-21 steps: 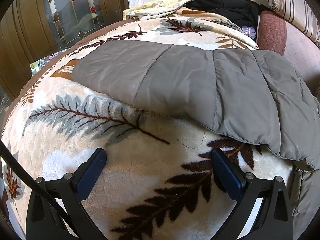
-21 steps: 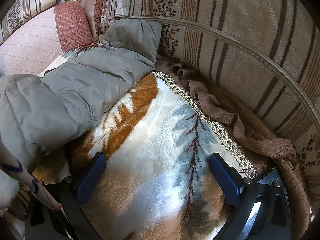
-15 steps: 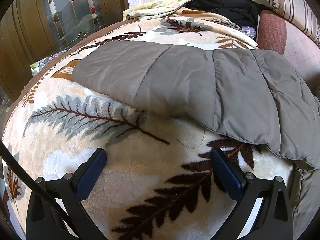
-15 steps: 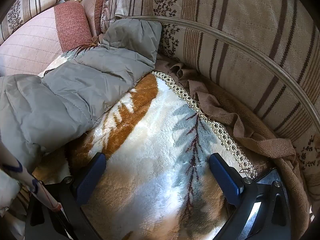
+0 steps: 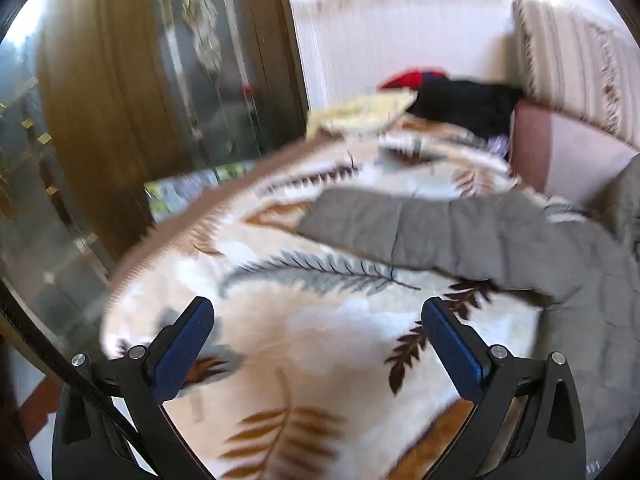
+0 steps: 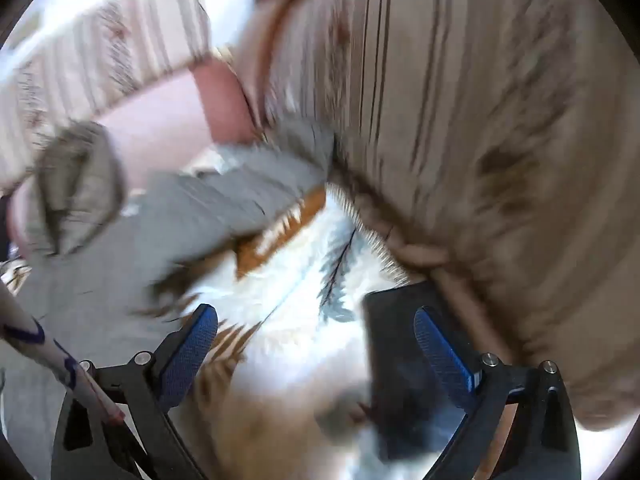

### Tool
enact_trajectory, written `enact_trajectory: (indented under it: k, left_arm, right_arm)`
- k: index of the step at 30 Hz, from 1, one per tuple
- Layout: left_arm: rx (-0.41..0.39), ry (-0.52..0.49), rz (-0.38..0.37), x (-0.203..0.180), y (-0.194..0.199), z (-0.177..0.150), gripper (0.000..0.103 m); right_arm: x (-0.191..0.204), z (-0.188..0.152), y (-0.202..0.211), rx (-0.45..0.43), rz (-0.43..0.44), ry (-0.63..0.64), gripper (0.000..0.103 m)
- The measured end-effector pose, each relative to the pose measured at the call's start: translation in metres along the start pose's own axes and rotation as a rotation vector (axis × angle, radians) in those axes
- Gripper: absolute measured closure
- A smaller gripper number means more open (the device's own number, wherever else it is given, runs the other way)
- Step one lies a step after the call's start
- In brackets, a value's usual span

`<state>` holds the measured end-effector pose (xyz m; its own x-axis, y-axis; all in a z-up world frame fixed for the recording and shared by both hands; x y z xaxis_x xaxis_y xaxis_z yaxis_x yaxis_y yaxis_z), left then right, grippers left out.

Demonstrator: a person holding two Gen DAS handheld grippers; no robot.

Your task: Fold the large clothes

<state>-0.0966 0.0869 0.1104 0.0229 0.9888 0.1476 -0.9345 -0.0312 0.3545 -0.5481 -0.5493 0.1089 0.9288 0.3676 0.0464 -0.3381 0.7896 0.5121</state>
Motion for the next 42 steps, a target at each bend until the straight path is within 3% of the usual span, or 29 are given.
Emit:
enact_trajectory:
  k: [3,8,10,13,15,16,18,25,42]
  left_arm:
    - [-0.064,-0.014,-0.053,-0.01,0.068,0.016,0.0]
    - [-0.135,-0.017,-0.222,-0.058,0.166,0.026,0.0]
    - [-0.139,-0.022,-0.291,-0.08,0.198,0.023,0.0]
    - [-0.169,-0.027,-0.363,-0.107,0.244,0.019,0.0]
    - [-0.201,-0.037,-0.385,-0.121,0.267,0.019,0.0]
    - [-0.208,-0.04,-0.393,-0.126,0.273,0.018,0.0]
    - [-0.222,-0.046,-0.406,-0.132,0.286,0.017,0.0]
    - [-0.224,-0.092,-0.432,-0.143,0.303,0.003,0.0]
    - [-0.202,-0.109,-0.421,-0.135,0.299,-0.001,0.0]
  right_arm:
    - [0.007,0.017,0.063,-0.076,0.059,0.036,0.002]
    - [0.052,0.013,0.175,-0.155,0.26,0.181,0.002]
    - [0.077,-0.004,0.215,-0.122,0.376,0.193,0.002]
    - [0.116,-0.035,0.274,-0.053,0.617,0.161,0.002]
    - [0.135,-0.047,0.298,-0.061,0.697,0.157,0.002]
    - [0.144,-0.052,0.308,-0.088,0.708,0.167,0.002]
    - [0.151,-0.057,0.315,-0.143,0.651,0.174,0.002]
    - [0.158,-0.071,0.326,-0.202,0.627,0.175,0.002]
    - [0.163,-0.062,0.323,-0.145,0.639,0.162,0.002]
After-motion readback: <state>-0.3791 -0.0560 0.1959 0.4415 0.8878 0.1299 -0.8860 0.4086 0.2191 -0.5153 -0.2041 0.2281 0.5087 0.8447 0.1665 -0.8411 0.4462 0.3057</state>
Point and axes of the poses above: each gripper's, at about its wrist camera, not at the fingertips, and y roughly against the way its jaws point, x to its left, z to its top, the point moved 6 cm from there along -y, roughly the way its jaws point, and after that the axes turned 15 degrees about -x, right-handed, at the moved point
